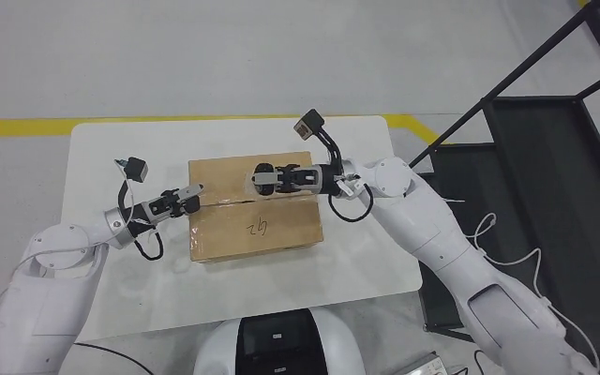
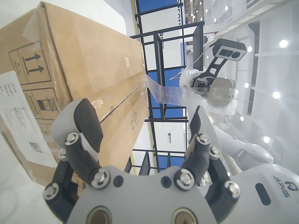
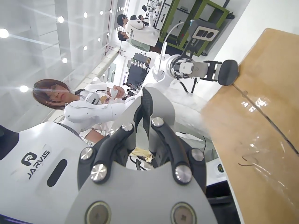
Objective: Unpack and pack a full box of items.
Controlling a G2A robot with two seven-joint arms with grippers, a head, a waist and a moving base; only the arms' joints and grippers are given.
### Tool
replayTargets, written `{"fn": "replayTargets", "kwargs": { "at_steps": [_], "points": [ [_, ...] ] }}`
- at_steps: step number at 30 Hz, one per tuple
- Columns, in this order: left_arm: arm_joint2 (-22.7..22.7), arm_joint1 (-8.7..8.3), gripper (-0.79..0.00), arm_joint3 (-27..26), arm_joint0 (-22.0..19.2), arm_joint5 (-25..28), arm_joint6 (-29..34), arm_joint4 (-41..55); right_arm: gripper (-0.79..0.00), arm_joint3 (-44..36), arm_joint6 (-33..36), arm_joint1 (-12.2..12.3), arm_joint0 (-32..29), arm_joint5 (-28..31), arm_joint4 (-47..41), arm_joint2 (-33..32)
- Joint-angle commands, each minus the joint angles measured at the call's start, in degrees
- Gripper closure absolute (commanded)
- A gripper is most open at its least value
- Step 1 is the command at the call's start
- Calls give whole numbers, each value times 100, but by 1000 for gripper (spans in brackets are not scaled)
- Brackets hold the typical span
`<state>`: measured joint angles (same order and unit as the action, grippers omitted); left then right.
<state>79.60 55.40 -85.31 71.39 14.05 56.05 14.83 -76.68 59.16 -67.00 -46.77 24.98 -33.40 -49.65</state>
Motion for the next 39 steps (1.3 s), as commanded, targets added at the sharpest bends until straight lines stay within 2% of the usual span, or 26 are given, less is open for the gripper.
{"fn": "replayTargets", "kwargs": {
  "at_steps": [1, 24, 39],
  "points": [
    [10, -3, -785, -13, 16, -12, -14, -2, 0, 82, 64, -37, 50, -3, -20, 76],
    [331, -67, -785, -262, 333, -50, -135, 43, 0, 1430, 20, -568, 774, 146, 496, 855],
    [571, -110, -785, -477, 639, -27, -133, 161, 0, 1846, -592, -881, 1020, 96, 1412, 1243]
  ]
}}
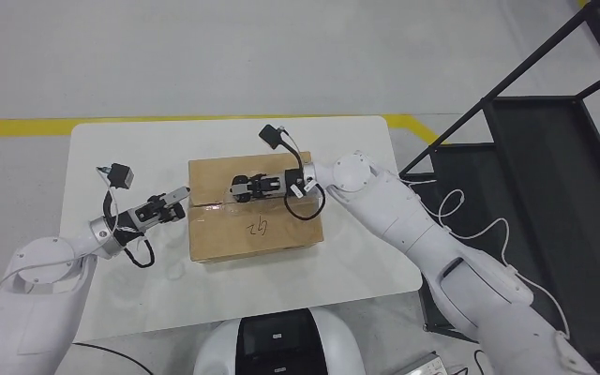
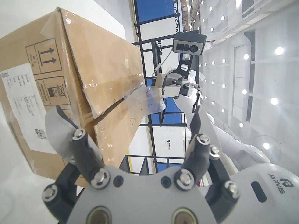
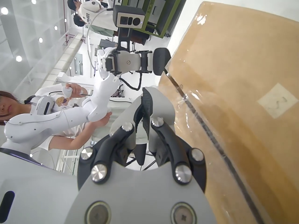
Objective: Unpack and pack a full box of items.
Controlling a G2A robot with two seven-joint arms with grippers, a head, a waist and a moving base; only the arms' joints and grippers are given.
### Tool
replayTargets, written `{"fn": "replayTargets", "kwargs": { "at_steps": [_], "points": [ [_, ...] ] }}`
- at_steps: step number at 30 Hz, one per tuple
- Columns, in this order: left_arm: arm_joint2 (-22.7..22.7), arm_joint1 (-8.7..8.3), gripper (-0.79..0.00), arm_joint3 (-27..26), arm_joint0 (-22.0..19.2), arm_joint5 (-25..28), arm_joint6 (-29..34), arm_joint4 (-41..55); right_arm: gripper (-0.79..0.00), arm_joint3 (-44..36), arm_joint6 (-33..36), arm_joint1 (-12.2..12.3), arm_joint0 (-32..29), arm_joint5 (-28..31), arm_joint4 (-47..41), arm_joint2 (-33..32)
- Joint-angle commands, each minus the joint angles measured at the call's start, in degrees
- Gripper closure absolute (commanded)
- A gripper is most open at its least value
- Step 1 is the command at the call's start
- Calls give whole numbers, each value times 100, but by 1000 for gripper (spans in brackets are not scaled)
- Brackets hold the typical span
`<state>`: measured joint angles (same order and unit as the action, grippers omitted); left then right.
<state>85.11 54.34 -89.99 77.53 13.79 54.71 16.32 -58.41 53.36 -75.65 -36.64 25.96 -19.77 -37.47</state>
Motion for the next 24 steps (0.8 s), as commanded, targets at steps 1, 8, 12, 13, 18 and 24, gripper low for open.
{"fn": "replayTargets", "kwargs": {
  "at_steps": [1, 8, 12, 13, 18, 24],
  "points": [
    [46, -7, -785, -23, 49, 1, -5, 26, 0, 41, -37, -38, 7, 4, 74, 47],
    [256, -33, -785, -161, 268, 24, -62, 96, 0, 169, -194, -192, 58, 34, 310, 207],
    [369, -46, -785, -250, 415, 31, -107, 124, 0, 234, -294, -303, 110, 42, 377, 302],
    [399, -49, -785, -268, 452, 31, -121, 126, -12, 252, -330, -332, 130, 43, 389, 321],
    [525, -61, -785, -364, 620, 26, -175, 170, -785, 396, -375, -487, 229, 41, 437, 447],
    [680, -70, -785, -438, 772, 52, -209, 317, -785, 538, -180, -632, 290, 271, 454, 558]
  ]
}}
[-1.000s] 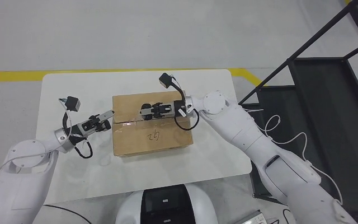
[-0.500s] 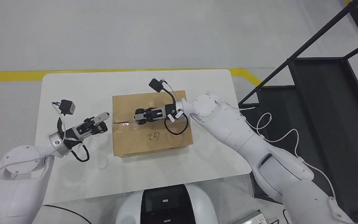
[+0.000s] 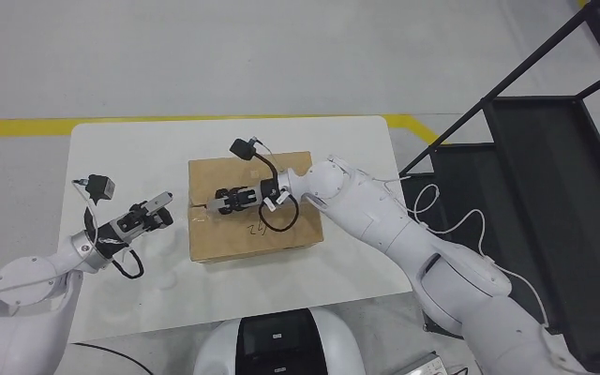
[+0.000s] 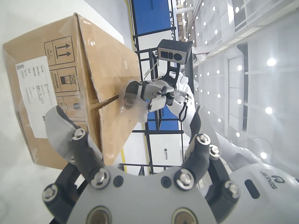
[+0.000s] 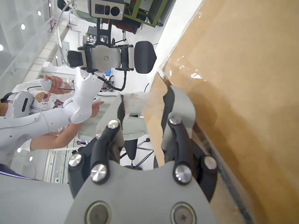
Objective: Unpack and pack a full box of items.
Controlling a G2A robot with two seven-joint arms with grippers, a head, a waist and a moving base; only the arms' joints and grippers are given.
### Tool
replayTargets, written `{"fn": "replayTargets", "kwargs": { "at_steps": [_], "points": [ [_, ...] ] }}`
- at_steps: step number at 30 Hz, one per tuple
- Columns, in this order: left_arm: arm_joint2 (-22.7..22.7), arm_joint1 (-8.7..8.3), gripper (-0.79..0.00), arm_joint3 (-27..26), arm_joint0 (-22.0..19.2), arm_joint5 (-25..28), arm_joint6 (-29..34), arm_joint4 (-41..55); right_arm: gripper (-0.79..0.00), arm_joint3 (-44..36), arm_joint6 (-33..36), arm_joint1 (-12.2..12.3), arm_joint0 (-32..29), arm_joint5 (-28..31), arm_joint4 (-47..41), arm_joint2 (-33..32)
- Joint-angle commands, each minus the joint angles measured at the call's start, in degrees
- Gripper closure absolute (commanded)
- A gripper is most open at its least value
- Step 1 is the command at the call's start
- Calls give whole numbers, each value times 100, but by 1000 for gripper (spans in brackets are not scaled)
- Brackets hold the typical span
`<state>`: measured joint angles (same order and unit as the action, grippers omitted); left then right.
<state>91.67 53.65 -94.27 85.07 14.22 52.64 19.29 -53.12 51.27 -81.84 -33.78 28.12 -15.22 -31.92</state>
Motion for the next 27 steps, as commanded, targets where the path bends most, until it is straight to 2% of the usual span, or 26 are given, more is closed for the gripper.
{"fn": "replayTargets", "kwargs": {
  "at_steps": [1, 12, 20, 27],
  "points": [
    [48, -3, -785, -18, 36, 19, -5, 35, -785, 23, 68, -28, -7, 118, -51, -3],
    [78, -1, -785, -94, 96, 147, 49, 136, -785, -444, 717, -70, -181, 509, -282, -71],
    [689, 9, -785, 171, 321, 513, -683, 558, -785, -971, 1252, 45, -432, 476, -274, -219],
    [1087, 11, -785, 301, 550, 458, -1014, 675, -785, -1263, 1493, 226, -694, 424, 4, -475]
  ]
}}
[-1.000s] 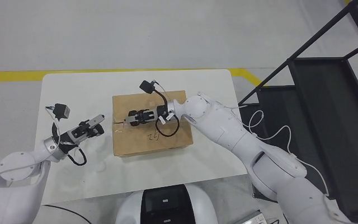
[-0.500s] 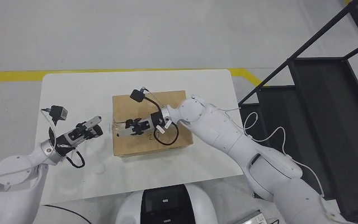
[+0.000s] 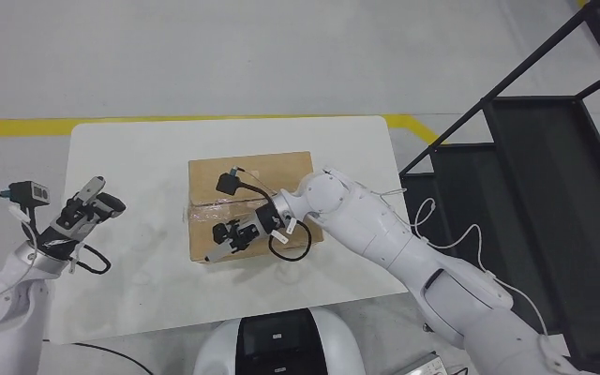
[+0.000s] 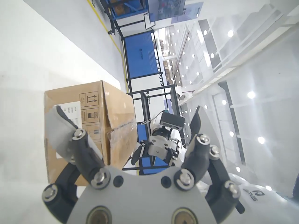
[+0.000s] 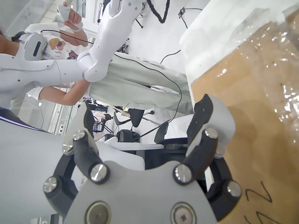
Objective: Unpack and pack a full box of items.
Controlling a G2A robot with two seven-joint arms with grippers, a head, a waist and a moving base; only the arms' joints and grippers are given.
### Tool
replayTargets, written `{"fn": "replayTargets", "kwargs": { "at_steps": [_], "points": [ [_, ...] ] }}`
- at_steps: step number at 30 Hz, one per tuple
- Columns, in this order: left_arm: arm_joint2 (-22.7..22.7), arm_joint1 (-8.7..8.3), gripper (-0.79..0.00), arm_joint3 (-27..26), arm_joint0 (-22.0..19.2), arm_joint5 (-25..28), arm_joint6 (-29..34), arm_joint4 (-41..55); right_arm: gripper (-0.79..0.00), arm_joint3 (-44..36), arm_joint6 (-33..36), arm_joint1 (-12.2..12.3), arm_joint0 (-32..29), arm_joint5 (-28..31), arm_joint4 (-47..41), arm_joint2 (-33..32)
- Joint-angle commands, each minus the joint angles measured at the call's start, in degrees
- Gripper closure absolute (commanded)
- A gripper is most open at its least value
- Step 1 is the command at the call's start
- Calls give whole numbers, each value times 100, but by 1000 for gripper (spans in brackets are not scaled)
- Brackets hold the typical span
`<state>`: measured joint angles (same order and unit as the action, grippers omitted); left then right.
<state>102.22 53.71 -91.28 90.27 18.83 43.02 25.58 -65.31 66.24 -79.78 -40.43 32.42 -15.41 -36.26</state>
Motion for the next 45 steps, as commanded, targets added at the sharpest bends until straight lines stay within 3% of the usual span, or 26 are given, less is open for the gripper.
{"fn": "replayTargets", "kwargs": {
  "at_steps": [1, 26, 33, 36, 39, 45],
  "points": [
    [69, 7, -785, 3, 58, 2, -69, 71, -785, -96, 27, 44, -63, -9, 109, -63],
    [79, 7, -785, 0, 67, 4, -68, 72, -785, -214, -81, 92, -193, -55, 110, -173],
    [189, 46, -785, -68, 146, 8, -528, 157, -785, -855, -787, 260, -638, 70, -56, -803],
    [256, 54, -785, -35, 178, -26, -586, 169, -785, -1057, -1105, 379, -876, -177, 115, -1184],
    [288, 63, -785, -18, 201, -23, -592, 164, -785, -1080, -1409, 483, -1124, -839, 383, -1470],
    [326, 82, -785, -67, 260, -7, -584, 138, -785, -1202, -1621, 549, -1340, -1663, 591, -1622]
  ]
}}
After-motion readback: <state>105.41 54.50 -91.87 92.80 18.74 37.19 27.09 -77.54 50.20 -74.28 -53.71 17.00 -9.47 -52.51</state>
